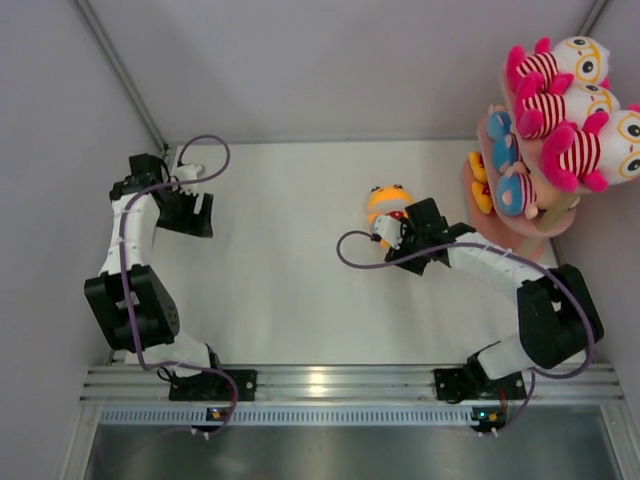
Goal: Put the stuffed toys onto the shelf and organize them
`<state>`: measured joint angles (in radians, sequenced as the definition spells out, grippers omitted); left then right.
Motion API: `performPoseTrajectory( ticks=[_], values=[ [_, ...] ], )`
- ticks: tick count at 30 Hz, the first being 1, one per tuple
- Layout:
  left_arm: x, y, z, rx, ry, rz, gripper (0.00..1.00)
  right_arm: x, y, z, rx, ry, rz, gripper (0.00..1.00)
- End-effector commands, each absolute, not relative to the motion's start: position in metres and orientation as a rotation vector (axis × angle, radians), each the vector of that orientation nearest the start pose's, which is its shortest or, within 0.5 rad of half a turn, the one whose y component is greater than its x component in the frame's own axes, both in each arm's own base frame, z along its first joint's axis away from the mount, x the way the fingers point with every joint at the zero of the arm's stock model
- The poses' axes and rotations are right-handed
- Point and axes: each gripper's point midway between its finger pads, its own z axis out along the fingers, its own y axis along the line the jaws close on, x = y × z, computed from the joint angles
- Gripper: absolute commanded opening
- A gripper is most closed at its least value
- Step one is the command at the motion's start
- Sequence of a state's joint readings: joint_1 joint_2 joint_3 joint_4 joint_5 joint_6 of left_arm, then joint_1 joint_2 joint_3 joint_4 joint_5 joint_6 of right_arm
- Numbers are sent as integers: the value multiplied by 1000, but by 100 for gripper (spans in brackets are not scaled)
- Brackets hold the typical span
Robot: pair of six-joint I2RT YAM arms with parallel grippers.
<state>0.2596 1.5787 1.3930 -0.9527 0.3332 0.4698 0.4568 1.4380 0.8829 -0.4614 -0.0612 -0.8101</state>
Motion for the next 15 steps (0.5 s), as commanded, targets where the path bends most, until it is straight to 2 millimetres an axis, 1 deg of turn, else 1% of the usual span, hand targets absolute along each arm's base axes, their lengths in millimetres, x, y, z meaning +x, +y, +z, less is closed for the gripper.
performPoseTrajectory(
  ticks=[1,2,4,5,7,9,11,12,15],
  values=[
    [334,49,166,366,2567,-197,84,360,126,99,-1405,1958,-249,67],
    [334,49,166,370,2568,-195,84,367,126,104,-1396,1950,-273,67],
    [334,50,167,370,2569,-186,84,370,125,100,-1418,1966,-280,68],
    [334,51,167,368,2569,-184,84,373,127,103,-1418,1965,-278,68],
    [335,49,168,362,2567,-196,84,371,126,98,-1419,1989,-277,67],
    [336,49,167,363,2568,-201,84,369,124,98,-1414,2002,-289,67],
    [338,49,166,362,2569,-199,84,369,125,108,-1401,1998,-297,67],
    [338,50,166,360,2570,-196,84,368,126,118,-1394,1980,-286,67],
    [340,51,166,360,2571,-199,84,369,126,130,-1401,1939,-300,69]
  ],
)
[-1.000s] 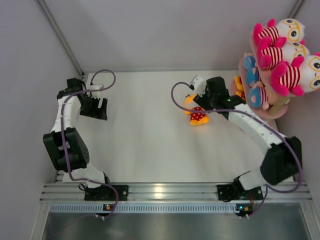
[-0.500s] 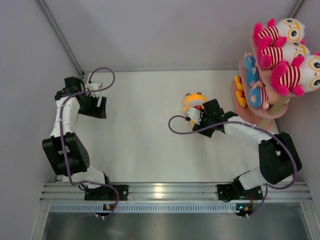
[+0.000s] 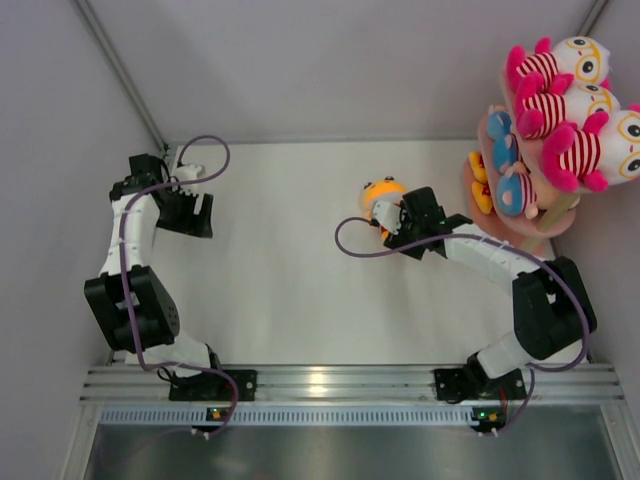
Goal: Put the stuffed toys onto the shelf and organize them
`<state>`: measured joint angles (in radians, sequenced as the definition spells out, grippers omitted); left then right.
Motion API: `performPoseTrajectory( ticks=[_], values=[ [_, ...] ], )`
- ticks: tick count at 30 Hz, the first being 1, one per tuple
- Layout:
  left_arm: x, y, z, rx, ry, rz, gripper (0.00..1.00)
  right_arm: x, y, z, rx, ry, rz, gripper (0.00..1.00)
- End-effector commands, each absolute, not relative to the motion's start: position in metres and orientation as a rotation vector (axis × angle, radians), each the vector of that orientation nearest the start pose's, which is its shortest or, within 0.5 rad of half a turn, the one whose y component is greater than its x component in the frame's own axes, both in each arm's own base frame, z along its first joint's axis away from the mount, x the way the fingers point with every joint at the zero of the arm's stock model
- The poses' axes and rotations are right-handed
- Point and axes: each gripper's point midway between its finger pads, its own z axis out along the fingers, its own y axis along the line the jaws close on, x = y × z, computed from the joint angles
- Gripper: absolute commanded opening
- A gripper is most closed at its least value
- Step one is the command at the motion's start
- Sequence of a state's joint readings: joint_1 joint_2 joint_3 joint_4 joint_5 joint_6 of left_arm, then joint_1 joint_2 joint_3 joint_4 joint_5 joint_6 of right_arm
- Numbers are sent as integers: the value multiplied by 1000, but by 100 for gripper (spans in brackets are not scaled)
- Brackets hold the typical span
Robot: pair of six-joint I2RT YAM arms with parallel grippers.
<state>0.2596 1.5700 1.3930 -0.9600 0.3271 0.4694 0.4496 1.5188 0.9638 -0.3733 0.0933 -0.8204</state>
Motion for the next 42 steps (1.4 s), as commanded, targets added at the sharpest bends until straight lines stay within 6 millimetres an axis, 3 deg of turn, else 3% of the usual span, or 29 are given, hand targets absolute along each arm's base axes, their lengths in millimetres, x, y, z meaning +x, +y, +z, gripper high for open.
performPoseTrajectory(
  ticks=[1,6,12,15,18,19,22,25,27,28,29,31,32,35,36,39,42],
  values=[
    [341,50,167,357,2568,-202,84,370,127,130,-1409,1930,-303,70],
    [341,50,167,355,2569,-202,84,377,128,101,-1505,1958,-285,70],
    [337,55,167,353,2583,-163,84,405,121,88,-1501,1997,-381,69],
    [338,55,166,353,2583,-167,84,416,123,85,-1476,2017,-351,66],
    [339,52,166,353,2579,-187,84,419,135,80,-1462,2037,-268,53],
    [339,51,166,351,2579,-192,84,420,136,80,-1447,2043,-264,36],
    [339,51,165,356,2579,-196,84,417,136,77,-1389,2095,-246,13],
    [339,52,164,362,2581,-189,84,403,136,84,-1307,2175,-240,0],
    [339,50,163,371,2577,-202,84,393,138,99,-1137,2245,-241,0],
    [340,49,163,371,2578,-209,84,384,136,106,-1062,2311,-229,0],
    [340,48,162,371,2578,-219,84,374,140,110,-856,2408,-160,0],
    [341,44,162,376,2570,-250,83,356,146,114,-708,2528,-65,0],
    [342,43,162,375,2567,-258,83,332,143,110,-610,2640,-50,0],
    [343,39,163,391,2555,-290,83,297,125,106,-430,2743,-162,0],
    [344,39,163,399,2551,-289,83,288,109,102,-392,2760,-253,0],
    [346,41,167,418,2536,-270,83,273,81,113,-231,2774,-354,0],
    [346,42,172,429,2522,-257,83,272,54,130,-108,2754,-439,0]
  ],
)
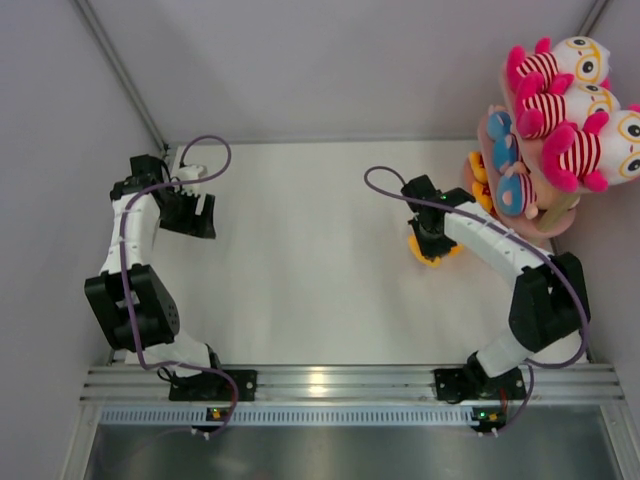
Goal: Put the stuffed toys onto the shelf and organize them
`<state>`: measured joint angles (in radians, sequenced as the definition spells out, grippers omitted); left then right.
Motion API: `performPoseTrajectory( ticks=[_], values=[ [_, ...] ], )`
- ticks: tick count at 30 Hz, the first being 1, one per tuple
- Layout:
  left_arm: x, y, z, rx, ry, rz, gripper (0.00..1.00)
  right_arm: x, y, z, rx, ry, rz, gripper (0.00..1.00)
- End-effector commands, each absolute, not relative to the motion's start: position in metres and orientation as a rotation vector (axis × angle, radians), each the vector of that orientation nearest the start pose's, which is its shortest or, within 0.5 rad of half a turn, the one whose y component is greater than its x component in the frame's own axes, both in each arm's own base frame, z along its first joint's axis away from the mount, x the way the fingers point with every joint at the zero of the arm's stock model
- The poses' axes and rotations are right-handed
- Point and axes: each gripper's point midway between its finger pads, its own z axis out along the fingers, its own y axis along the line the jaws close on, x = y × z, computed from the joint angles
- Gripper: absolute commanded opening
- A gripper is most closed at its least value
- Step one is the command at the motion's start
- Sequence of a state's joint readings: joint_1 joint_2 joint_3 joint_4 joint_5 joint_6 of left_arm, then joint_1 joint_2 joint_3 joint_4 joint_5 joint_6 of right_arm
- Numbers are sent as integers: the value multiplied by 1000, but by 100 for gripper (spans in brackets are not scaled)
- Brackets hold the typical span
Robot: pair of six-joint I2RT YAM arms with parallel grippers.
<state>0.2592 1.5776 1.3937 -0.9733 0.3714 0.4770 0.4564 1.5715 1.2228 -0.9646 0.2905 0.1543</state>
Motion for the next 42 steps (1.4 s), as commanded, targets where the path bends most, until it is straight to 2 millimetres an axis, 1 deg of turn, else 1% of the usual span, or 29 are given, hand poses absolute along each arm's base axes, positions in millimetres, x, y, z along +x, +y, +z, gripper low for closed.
performPoseTrajectory(
  ticks=[1,4,6,9,11,13,15,17,18,20,23,27,28,31,34,37,38,39,40,41,42],
  values=[
    [346,42,173,431,2519,-254,83,272,48,134,-96,2748,-469,0],
    [343,41,174,437,2516,-253,83,272,29,149,-74,2721,-597,0],
    [341,42,171,441,2523,-246,83,274,22,157,-70,2693,-662,0],
    [338,42,169,440,2534,-241,83,273,12,163,-37,2678,-709,0],
    [338,43,170,443,2528,-236,83,271,13,168,-26,2677,-701,0],
    [339,43,170,443,2528,-236,83,275,20,178,-7,2660,-632,0],
    [340,42,171,441,2527,-241,83,280,30,194,2,2611,-563,0],
    [342,42,172,437,2522,-247,83,278,33,203,-9,2592,-571,0],
    [342,41,173,438,2519,-251,83,279,31,210,-7,2577,-589,0],
    [343,40,173,437,2514,-261,83,277,26,213,2,2571,-630,0],
    [342,40,171,441,2519,-262,83,270,16,214,16,2565,-698,0],
    [341,42,168,444,2528,-255,83,263,6,191,39,2612,-673,0],
    [341,42,168,447,2530,-252,83,268,6,188,46,2596,-656,0],
    [339,41,168,450,2530,-256,83,272,-1,178,88,2602,-632,0],
    [339,41,168,452,2529,-252,83,274,-11,170,109,2612,-660,0],
    [338,42,166,452,2534,-250,83,280,-26,163,155,2590,-697,0],
    [338,42,166,452,2534,-250,83,286,-35,163,201,2554,-712,0],
    [338,41,165,453,2535,-256,83,288,-40,158,213,2547,-724,0],
    [338,41,166,455,2533,-254,83,290,-49,157,235,2541,-740,0],
    [339,42,166,453,2534,-255,83,298,-52,155,255,2513,-737,0],
    [339,42,167,453,2532,-251,83,301,-56,154,260,2504,-748,0]
  ],
)
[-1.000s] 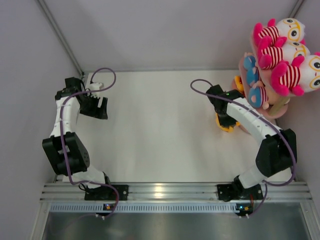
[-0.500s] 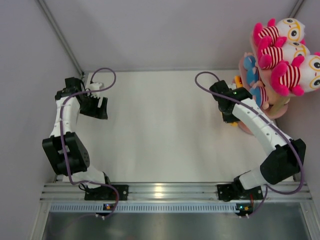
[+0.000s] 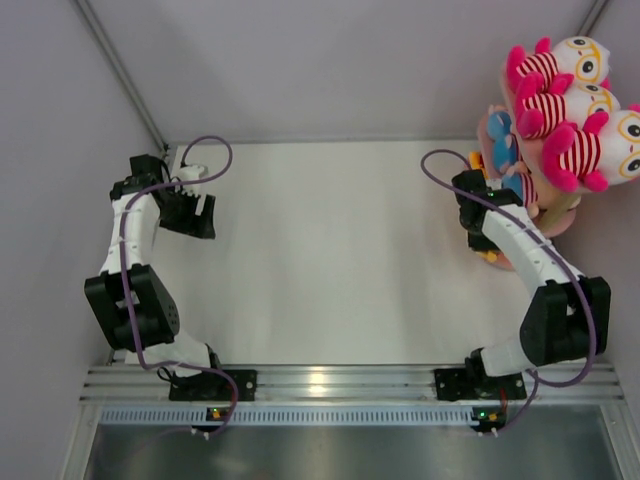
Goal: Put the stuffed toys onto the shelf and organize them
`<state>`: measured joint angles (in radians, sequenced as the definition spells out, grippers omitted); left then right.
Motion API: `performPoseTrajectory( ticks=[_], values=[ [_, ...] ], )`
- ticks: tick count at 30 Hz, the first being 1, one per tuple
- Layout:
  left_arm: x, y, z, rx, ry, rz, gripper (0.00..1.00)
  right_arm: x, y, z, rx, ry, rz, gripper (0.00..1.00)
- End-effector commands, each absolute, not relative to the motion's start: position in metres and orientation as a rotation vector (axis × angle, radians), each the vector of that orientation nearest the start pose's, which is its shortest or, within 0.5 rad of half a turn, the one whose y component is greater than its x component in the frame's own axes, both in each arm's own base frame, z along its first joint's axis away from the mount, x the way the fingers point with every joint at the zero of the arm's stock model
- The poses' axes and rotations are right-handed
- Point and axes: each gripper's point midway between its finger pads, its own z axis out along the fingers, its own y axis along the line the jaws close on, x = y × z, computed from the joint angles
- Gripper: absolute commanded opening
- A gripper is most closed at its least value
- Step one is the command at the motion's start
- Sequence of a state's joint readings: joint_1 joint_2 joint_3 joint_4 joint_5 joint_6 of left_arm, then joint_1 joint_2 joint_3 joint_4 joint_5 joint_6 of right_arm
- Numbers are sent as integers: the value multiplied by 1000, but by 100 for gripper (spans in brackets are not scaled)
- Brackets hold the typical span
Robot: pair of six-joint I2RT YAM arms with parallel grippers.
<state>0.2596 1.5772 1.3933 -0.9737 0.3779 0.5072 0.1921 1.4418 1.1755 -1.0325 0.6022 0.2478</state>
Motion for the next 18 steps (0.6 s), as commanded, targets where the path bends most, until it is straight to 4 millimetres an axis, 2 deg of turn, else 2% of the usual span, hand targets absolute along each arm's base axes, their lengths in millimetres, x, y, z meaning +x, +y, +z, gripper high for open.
performPoseTrajectory(
  ticks=[1,5,10,13,16,18],
  values=[
    [339,42,167,453,2531,-248,83,303,-63,151,269,2505,-771,0],
    [339,42,167,453,2535,-244,83,317,-74,148,307,2454,-835,0],
    [338,44,166,450,2537,-238,83,330,-71,140,387,2415,-782,0],
    [339,44,166,450,2538,-236,83,328,-68,132,408,2407,-758,0],
    [339,43,165,450,2541,-246,83,321,-77,128,422,2380,-824,1],
    [340,43,164,450,2542,-247,83,321,-78,130,428,2370,-830,10]
  ],
)
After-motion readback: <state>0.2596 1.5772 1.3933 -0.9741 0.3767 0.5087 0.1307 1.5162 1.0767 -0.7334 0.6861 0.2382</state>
